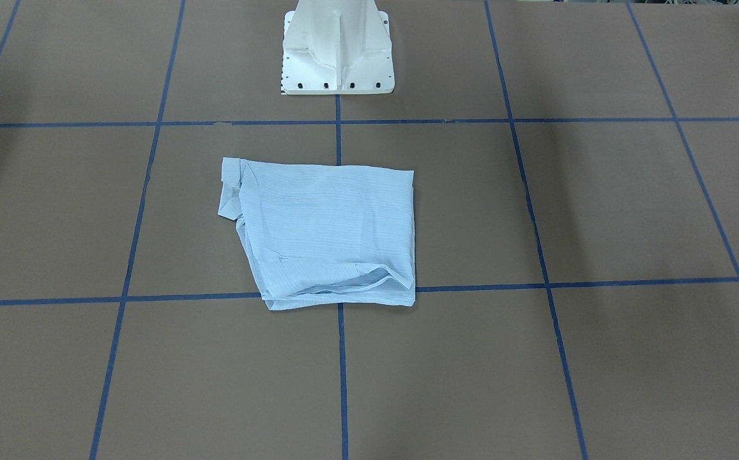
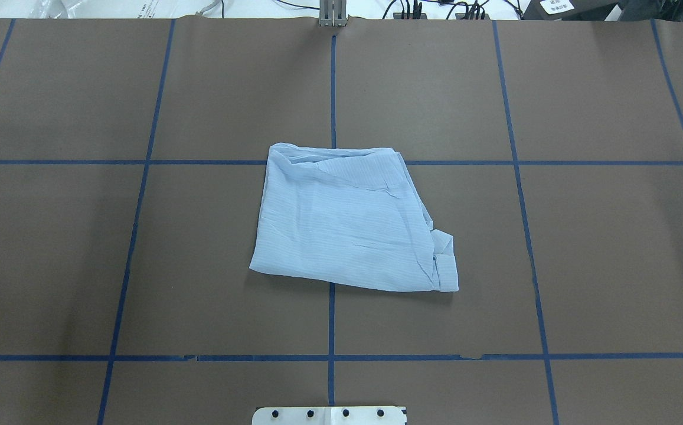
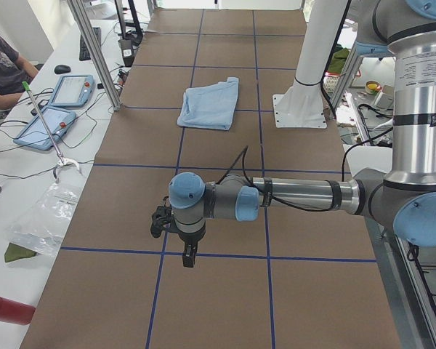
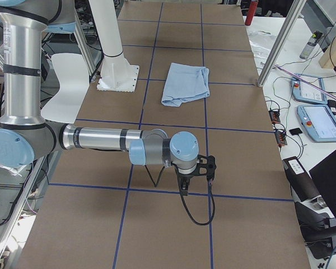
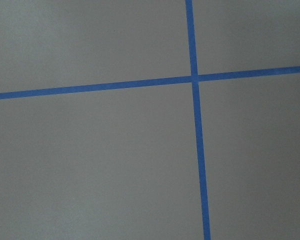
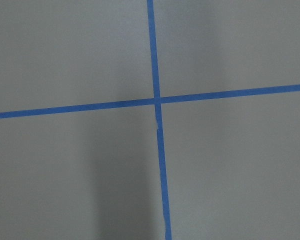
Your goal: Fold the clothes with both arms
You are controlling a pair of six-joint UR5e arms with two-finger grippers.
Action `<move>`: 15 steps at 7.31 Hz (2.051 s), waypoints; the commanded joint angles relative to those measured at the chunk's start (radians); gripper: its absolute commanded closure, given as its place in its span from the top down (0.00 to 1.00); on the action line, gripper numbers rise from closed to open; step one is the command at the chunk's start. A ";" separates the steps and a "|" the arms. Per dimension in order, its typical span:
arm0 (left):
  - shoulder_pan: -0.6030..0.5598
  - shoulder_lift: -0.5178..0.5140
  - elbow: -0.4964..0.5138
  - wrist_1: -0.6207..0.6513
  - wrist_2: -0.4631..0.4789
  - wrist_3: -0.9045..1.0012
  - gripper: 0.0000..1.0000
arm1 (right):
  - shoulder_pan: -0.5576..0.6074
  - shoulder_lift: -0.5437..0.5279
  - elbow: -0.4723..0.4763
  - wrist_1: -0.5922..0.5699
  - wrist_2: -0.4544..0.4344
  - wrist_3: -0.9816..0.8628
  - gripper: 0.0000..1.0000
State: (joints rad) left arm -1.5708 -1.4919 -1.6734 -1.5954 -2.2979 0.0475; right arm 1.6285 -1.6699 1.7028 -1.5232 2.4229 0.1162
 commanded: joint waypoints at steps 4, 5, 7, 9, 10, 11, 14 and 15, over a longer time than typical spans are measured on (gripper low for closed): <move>0.000 -0.002 -0.002 0.002 0.002 -0.003 1.00 | 0.007 -0.016 0.054 -0.061 -0.042 -0.003 1.00; 0.000 -0.002 -0.002 0.000 0.000 -0.003 1.00 | 0.007 -0.017 0.051 -0.061 -0.045 -0.003 1.00; 0.000 -0.002 -0.002 0.000 0.000 -0.001 1.00 | 0.004 -0.016 0.052 -0.061 -0.111 -0.004 1.00; 0.000 -0.004 -0.003 0.002 -0.002 -0.001 1.00 | -0.002 -0.016 0.051 -0.064 -0.116 -0.004 1.00; 0.000 -0.005 -0.003 0.002 -0.002 -0.001 1.00 | -0.007 -0.016 0.051 -0.064 -0.122 -0.007 1.00; 0.000 -0.005 -0.003 0.000 -0.015 -0.001 1.00 | -0.013 -0.017 0.049 -0.066 -0.122 -0.018 1.00; 0.000 -0.004 -0.003 0.002 -0.020 0.000 1.00 | -0.055 -0.031 0.049 -0.087 -0.105 -0.088 1.00; 0.000 -0.004 -0.003 0.002 -0.020 0.002 1.00 | -0.055 -0.031 0.052 -0.104 -0.100 -0.117 1.00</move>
State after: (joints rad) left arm -1.5708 -1.4958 -1.6766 -1.5939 -2.3169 0.0477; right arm 1.5790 -1.6997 1.7525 -1.6074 2.3164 0.0360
